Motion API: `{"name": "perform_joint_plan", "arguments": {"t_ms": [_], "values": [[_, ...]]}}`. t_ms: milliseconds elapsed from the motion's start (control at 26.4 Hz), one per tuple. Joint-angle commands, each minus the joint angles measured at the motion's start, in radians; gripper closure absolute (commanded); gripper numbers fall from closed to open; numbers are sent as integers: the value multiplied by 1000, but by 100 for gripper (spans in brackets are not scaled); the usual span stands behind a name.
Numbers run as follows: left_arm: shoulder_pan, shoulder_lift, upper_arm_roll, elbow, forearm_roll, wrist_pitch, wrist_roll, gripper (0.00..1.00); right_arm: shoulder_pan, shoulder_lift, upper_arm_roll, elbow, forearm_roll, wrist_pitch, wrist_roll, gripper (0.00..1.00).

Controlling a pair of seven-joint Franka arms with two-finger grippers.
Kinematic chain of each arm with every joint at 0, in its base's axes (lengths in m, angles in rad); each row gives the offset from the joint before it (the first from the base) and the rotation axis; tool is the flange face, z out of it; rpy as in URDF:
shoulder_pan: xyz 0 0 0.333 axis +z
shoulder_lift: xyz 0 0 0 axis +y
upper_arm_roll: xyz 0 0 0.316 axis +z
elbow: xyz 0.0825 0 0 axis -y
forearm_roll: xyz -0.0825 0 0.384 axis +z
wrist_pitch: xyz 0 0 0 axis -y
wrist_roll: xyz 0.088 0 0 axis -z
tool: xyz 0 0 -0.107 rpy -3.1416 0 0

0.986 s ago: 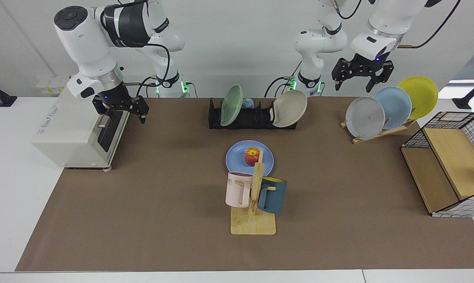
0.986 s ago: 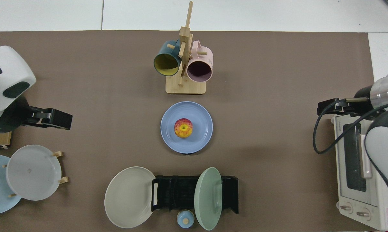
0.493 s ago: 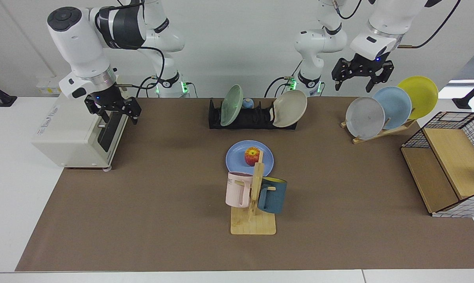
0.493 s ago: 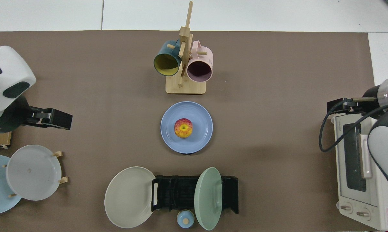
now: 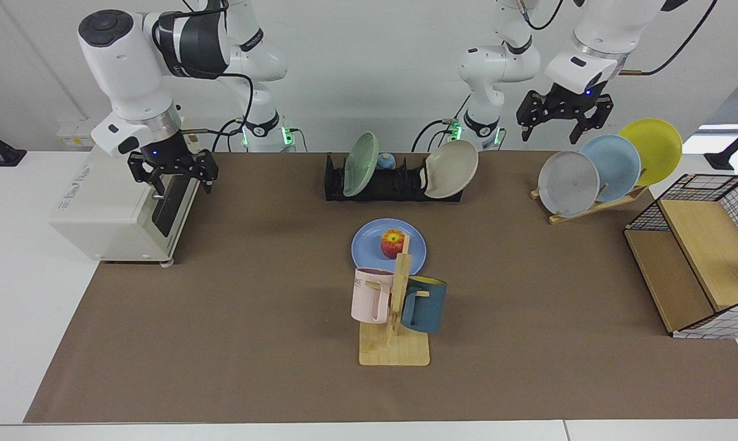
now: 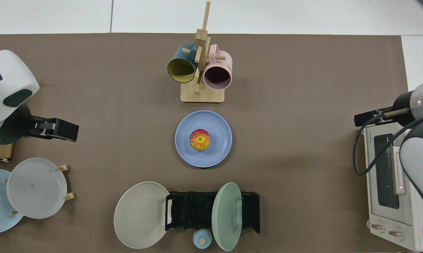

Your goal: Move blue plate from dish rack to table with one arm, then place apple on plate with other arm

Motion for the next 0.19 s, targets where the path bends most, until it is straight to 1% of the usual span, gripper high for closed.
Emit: {"name": "perform_joint_plan", "arguments": {"t_ms": [0, 152], "values": [[-12, -2, 8, 14, 18, -23, -11, 0, -10, -3, 6, -9, 29, 21, 18, 0], [-12, -2, 8, 14, 18, -23, -11, 0, -16, -5, 6, -11, 29, 23, 20, 0]]}}
